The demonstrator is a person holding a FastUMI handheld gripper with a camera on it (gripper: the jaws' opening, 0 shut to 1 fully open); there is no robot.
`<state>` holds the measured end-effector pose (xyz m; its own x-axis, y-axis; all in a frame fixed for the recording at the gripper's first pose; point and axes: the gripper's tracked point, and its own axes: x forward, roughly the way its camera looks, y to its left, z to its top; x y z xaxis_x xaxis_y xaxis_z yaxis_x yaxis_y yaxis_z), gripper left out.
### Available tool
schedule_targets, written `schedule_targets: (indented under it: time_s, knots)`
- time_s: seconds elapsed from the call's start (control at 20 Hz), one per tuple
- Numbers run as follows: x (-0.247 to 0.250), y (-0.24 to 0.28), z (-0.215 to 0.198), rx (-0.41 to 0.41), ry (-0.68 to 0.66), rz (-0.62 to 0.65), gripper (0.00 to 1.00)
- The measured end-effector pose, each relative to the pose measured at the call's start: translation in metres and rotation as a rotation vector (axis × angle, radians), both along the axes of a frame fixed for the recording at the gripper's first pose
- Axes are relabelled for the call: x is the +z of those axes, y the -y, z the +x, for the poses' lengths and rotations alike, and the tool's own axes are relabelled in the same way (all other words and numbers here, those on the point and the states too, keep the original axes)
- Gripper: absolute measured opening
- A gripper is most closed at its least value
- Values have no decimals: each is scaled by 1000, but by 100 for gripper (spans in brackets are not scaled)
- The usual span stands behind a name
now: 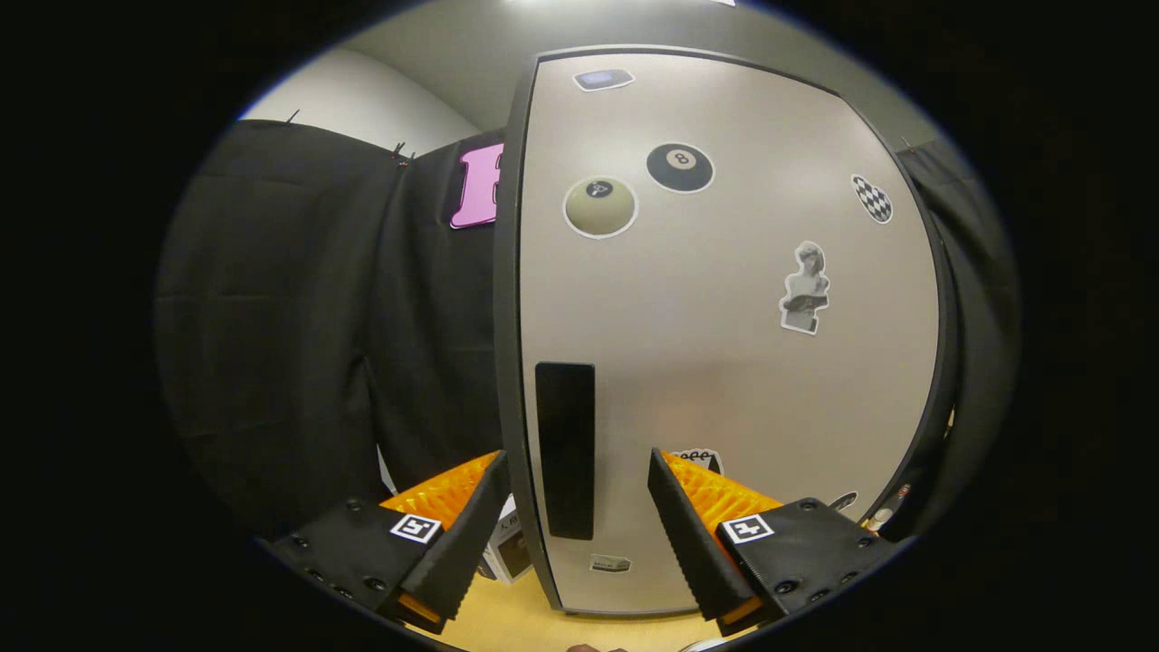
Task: Open the shoe cabinet door, grab the shoes and put them into the shoe cabinet, then close the shoe cabinet door.
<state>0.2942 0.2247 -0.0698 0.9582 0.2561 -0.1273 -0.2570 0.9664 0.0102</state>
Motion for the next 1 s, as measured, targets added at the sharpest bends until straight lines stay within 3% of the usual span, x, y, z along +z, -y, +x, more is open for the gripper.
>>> schedule_targets:
  time_s: [0.35, 0.55, 0.6, 0.75, 1.0]
  knots:
    - [-6, -5, 17, -54, -13, -6, 95]
    - [-8, -15, 16, -38, -30, 15, 55]
    - [-7, -15, 16, -46, -26, 8, 38]
    - [-7, -14, 16, -60, -11, -28, 34]
    - [-10, -15, 16, -55, -19, -25, 15]
